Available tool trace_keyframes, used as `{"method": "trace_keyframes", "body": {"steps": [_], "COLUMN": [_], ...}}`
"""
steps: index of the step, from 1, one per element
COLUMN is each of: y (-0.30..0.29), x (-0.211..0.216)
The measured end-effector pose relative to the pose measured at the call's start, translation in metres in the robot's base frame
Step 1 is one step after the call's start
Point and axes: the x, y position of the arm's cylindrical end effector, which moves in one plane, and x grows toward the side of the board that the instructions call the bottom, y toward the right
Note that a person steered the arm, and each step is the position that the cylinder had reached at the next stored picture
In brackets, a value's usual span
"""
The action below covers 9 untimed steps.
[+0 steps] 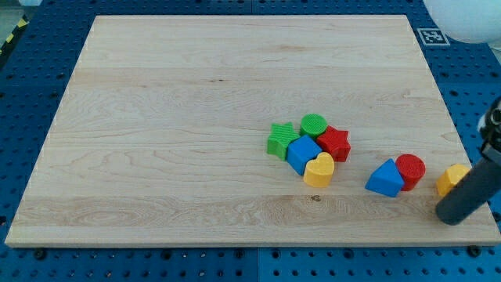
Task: Slide the blue triangle into the blue cube
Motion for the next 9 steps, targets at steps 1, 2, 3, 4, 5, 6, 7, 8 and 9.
{"method": "trace_keyframes", "body": {"steps": [1, 2, 3, 4, 5, 6, 7, 8, 9], "y": [-0.039, -0.045, -0.032, -0.016, -0.016, -0.055, -0.082, -0.069, -0.031], "x": [-0.010, -0.014, -0.012, -0.011, -0.015, -0.016, -0.035, -0.031, -0.022]}}
